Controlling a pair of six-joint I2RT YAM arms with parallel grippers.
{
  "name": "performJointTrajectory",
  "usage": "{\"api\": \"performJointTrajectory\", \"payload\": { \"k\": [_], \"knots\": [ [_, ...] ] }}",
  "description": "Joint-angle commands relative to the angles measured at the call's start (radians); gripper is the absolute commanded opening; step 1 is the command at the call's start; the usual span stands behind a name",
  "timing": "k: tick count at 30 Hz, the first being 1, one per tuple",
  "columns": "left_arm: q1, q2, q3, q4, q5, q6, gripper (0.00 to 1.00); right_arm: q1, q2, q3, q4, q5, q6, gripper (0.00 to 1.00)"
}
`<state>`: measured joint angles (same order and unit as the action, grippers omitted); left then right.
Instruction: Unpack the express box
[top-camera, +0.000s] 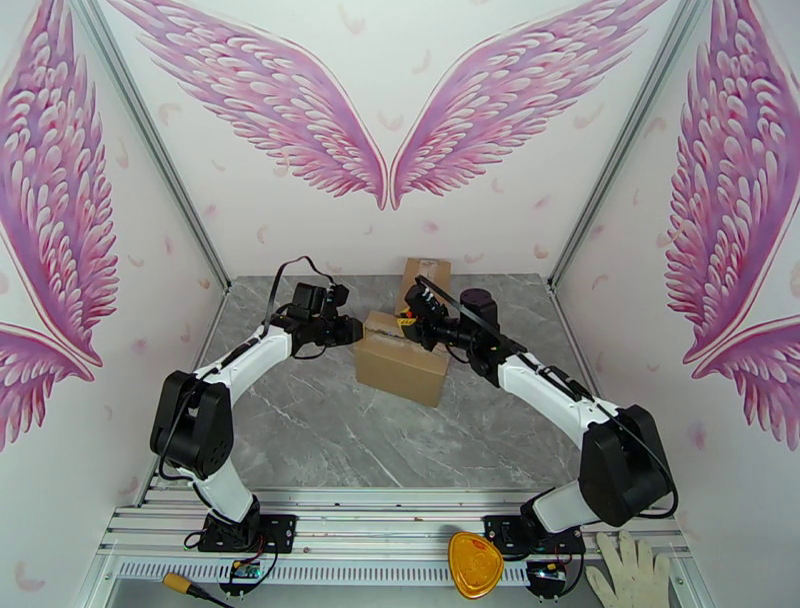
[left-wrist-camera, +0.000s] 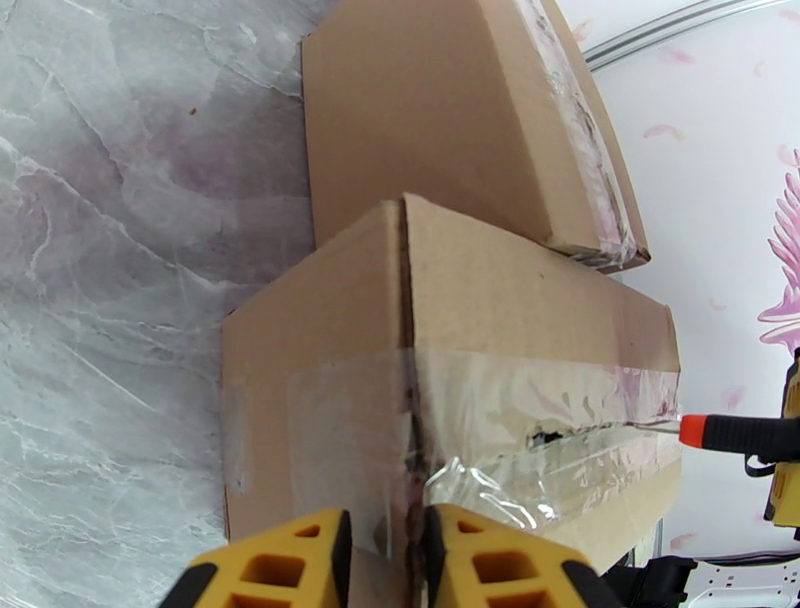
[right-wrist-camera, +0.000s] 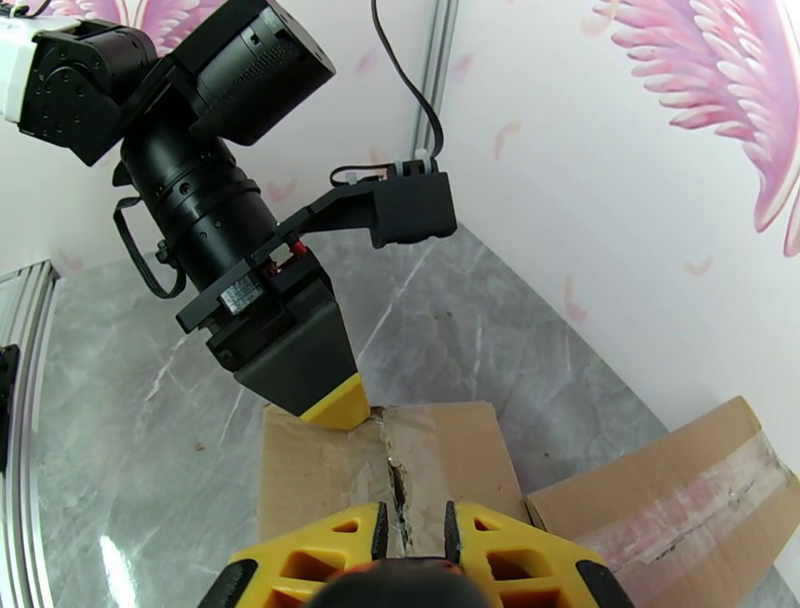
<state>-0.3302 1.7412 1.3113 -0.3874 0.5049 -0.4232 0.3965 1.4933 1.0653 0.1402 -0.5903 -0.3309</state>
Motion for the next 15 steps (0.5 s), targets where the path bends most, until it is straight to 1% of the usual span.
{"api": "performJointTrajectory", "payload": {
  "k": [1,5,8,12,15],
  "knots": [
    [0.007,0.1,-0.056,-0.205,-0.164,0.018,0.27,-0.028,-0.046,-0.018,-0.053,0.04,-0.005,0.0],
    [0.006,0.104,-0.056,-0.204,-0.166,0.015,0.27,-0.028,-0.062,-0.045,-0.044,0.057,-0.01,0.0],
    [0.006,0.109,-0.052,-0.207,-0.165,0.017,0.26,-0.03,-0.056,-0.046,-0.075,0.059,-0.022,0.0],
    [0.006,0.11,-0.053,-0.211,-0.168,0.018,0.26,-0.033,-0.1,-0.062,-0.05,0.071,-0.021,0.0],
    [0.006,0.112,-0.055,-0.21,-0.167,0.018,0.26,-0.042,-0.1,-0.069,-0.056,0.071,-0.023,0.0]
  ]
}}
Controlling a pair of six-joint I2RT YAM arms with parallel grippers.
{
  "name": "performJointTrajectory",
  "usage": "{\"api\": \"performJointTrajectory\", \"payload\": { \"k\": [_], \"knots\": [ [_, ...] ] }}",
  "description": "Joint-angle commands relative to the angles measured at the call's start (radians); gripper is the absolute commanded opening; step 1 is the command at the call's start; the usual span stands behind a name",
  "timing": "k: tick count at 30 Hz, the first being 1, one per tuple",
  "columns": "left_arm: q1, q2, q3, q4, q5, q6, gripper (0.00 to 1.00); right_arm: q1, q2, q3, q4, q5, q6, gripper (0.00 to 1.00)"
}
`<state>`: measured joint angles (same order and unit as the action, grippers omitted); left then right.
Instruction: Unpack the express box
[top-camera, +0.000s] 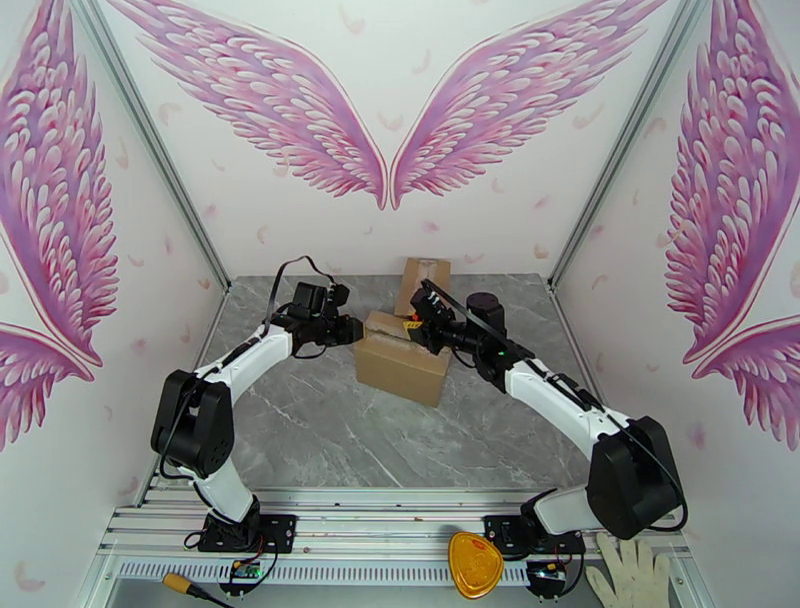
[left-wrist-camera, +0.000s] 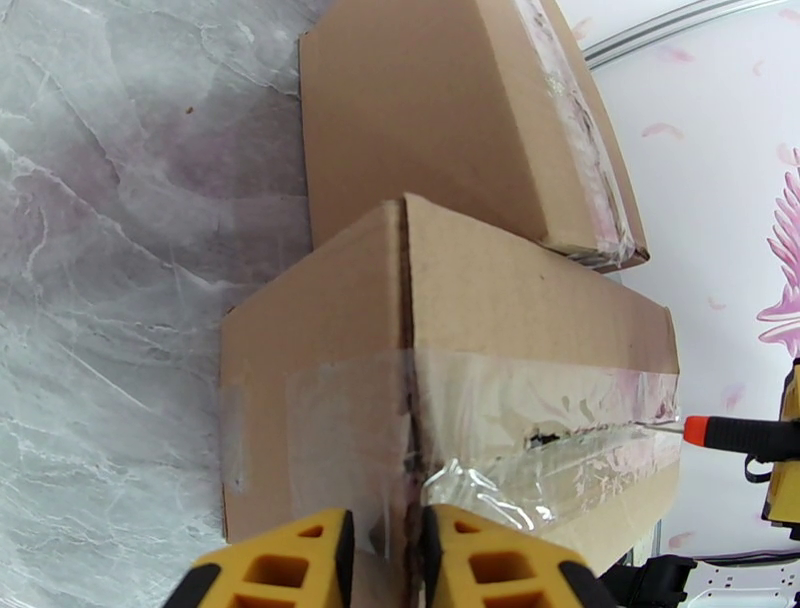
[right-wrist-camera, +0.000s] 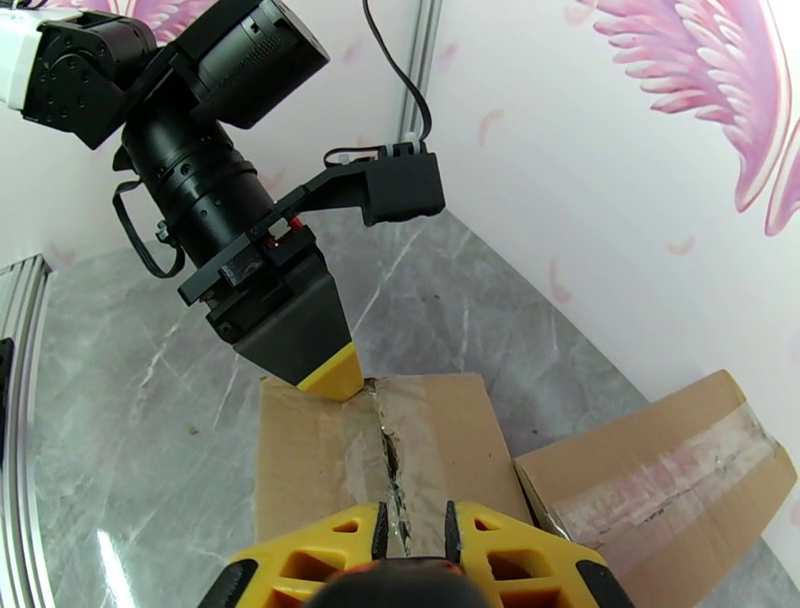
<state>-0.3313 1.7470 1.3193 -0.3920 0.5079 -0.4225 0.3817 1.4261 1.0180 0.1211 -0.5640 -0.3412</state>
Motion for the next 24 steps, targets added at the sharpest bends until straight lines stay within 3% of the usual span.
{"api": "performJointTrajectory", "payload": {
  "k": [1,24],
  "knots": [
    [0.007,0.107,-0.062,-0.206,-0.169,0.018,0.26,-0.029,-0.03,-0.021,-0.042,0.04,-0.013,0.0],
    [0.002,0.126,-0.061,-0.208,-0.164,0.019,0.25,-0.054,-0.092,-0.059,-0.071,0.048,-0.019,0.0]
  ]
}}
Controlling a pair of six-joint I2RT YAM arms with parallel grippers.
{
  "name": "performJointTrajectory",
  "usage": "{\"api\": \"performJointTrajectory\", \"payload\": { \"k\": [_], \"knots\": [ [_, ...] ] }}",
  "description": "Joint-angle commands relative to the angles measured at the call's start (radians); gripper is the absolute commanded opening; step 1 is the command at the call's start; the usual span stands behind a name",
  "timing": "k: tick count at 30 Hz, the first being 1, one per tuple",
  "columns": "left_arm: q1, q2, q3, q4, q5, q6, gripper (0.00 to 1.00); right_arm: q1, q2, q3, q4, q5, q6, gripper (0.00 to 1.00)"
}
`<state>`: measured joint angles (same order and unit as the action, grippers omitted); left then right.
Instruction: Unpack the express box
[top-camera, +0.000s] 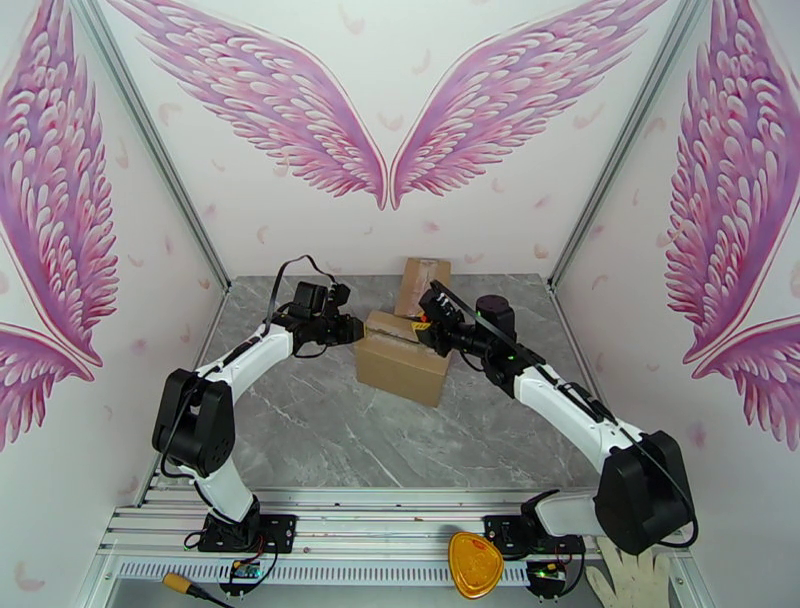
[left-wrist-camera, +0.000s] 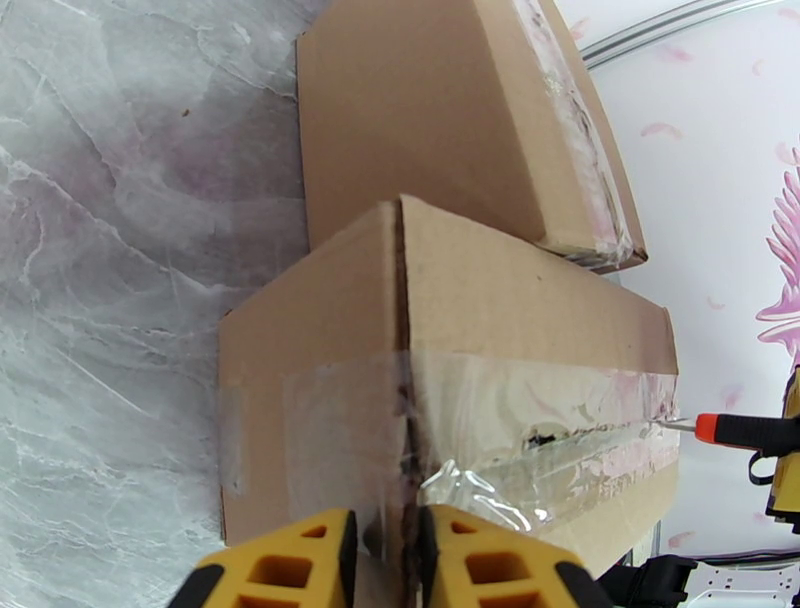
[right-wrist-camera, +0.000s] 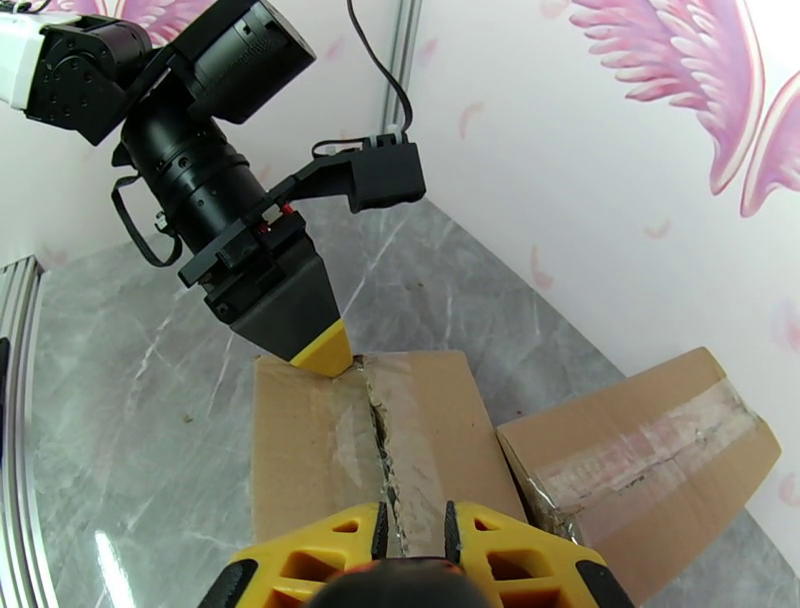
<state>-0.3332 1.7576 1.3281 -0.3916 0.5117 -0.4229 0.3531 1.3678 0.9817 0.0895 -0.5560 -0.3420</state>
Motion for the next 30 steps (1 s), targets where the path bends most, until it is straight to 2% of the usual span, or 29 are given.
{"api": "performJointTrajectory", "payload": {
  "k": [1,23,30],
  "knots": [
    [0.002,0.115,-0.069,-0.208,-0.168,0.019,0.25,-0.026,-0.028,-0.022,-0.048,0.038,-0.019,0.0],
    [-0.003,0.128,-0.054,-0.22,-0.169,0.019,0.24,-0.074,-0.095,-0.055,-0.099,0.036,-0.046,0.0],
    [-0.006,0.134,-0.045,-0.232,-0.17,0.022,0.23,-0.086,-0.118,-0.036,-0.167,0.033,-0.063,0.0]
  ]
}}
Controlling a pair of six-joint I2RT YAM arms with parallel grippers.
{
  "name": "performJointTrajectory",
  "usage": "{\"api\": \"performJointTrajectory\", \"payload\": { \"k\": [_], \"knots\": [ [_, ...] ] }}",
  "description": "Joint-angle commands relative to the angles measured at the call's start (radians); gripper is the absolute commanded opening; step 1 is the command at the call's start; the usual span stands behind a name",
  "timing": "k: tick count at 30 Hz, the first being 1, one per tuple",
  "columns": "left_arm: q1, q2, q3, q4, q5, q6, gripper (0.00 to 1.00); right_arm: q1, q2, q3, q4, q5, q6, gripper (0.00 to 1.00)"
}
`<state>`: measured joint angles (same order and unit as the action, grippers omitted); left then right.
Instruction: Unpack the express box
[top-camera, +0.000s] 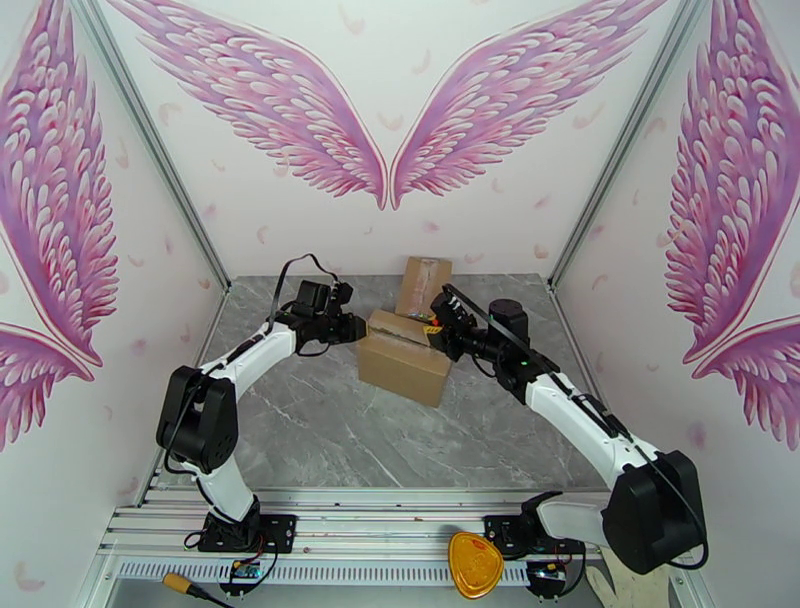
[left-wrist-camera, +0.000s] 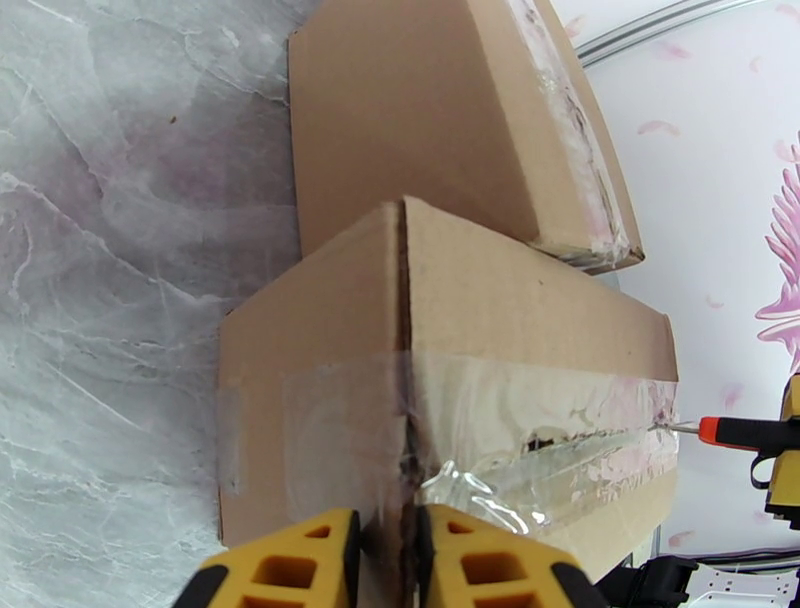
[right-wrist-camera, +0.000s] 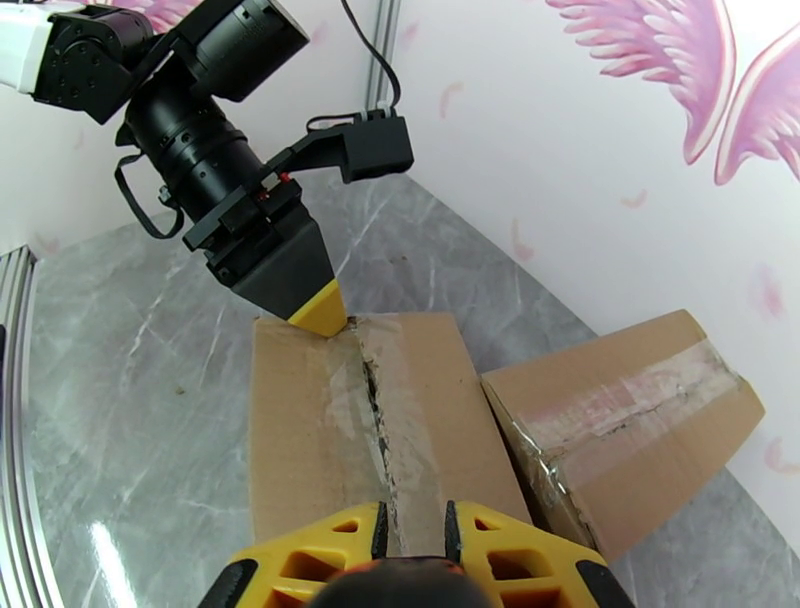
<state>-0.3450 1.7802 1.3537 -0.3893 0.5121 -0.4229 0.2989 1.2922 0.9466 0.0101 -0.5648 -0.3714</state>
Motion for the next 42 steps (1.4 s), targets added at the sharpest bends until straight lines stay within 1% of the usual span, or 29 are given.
{"api": "performJointTrajectory", "payload": {
  "k": [1,3,4,8,12,16,20,24,28,32,35,39,42],
  "knots": [
    [0.006,0.113,-0.071,-0.235,-0.171,0.024,0.23,-0.038,-0.04,-0.012,-0.08,0.045,-0.034,0.0],
    [0.006,0.118,-0.071,-0.243,-0.175,0.027,0.23,-0.047,-0.035,-0.012,-0.103,0.042,-0.037,0.0],
    [0.006,0.119,-0.044,-0.247,-0.178,0.03,0.23,-0.047,-0.041,-0.007,-0.116,0.041,-0.032,0.0],
    [0.007,0.12,-0.038,-0.247,-0.18,0.032,0.22,-0.056,-0.076,-0.045,-0.077,0.041,-0.023,0.0],
    [0.007,0.131,-0.03,-0.257,-0.182,0.036,0.22,-0.061,-0.079,-0.037,-0.123,0.037,-0.02,0.0],
    [0.009,0.136,-0.031,-0.259,-0.189,0.042,0.21,-0.067,-0.109,-0.062,-0.091,0.042,-0.026,0.0],
    [0.011,0.147,-0.024,-0.272,-0.193,0.048,0.21,-0.069,-0.101,-0.049,-0.142,0.029,-0.028,0.0],
    [0.011,0.148,-0.023,-0.273,-0.195,0.05,0.21,-0.073,-0.123,-0.076,-0.104,0.033,-0.03,0.0],
    [0.011,0.151,-0.016,-0.279,-0.198,0.054,0.21,-0.076,-0.111,-0.051,-0.158,0.029,-0.034,0.0],
    [0.011,0.151,-0.018,-0.28,-0.202,0.056,0.2,-0.084,-0.144,-0.082,-0.116,0.05,-0.035,0.0],
    [0.011,0.151,-0.018,-0.28,-0.203,0.056,0.2,-0.093,-0.148,-0.079,-0.15,0.05,-0.024,0.0],
    [0.011,0.153,-0.018,-0.28,-0.203,0.058,0.2,-0.101,-0.196,-0.123,-0.096,0.063,-0.013,0.0],
    [0.012,0.157,-0.012,-0.284,-0.202,0.059,0.2,-0.106,-0.187,-0.104,-0.156,0.065,-0.021,0.0]
  ]
}}
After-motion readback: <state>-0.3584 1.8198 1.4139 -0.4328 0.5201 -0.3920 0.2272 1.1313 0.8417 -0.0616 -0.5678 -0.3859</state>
